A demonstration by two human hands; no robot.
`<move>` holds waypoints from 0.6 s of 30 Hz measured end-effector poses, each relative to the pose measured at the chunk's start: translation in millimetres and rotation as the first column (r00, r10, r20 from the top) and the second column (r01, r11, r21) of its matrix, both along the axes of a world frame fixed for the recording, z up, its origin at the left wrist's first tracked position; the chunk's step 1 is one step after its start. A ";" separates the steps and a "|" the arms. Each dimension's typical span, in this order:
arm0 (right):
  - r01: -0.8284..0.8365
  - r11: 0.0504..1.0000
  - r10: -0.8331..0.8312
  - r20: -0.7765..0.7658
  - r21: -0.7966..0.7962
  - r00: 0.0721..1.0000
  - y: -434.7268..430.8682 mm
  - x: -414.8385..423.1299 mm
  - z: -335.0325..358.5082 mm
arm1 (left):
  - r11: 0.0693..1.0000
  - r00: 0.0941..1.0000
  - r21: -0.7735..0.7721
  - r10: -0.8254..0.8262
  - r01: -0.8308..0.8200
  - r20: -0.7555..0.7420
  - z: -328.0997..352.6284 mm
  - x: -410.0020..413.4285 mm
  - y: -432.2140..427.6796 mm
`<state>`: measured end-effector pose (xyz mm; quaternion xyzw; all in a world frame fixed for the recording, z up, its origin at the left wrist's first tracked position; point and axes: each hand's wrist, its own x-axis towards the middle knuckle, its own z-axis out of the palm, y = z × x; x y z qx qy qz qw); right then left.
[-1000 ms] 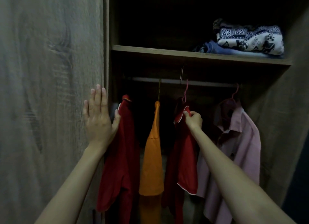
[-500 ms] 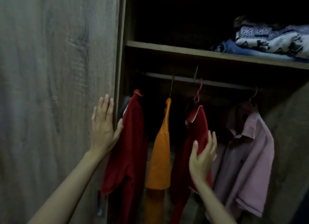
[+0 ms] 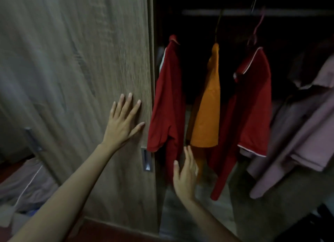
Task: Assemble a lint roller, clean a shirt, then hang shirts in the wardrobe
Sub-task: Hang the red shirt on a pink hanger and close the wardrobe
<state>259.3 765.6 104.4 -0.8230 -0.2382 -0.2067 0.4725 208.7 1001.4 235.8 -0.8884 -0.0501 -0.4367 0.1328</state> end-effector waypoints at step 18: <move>0.236 0.897 -0.307 -0.142 -0.375 0.941 110.5 -22.2 -43.5 | 0.989 0.995 0.113 -0.098 0.095 0.021 -26.6 15.9 36.6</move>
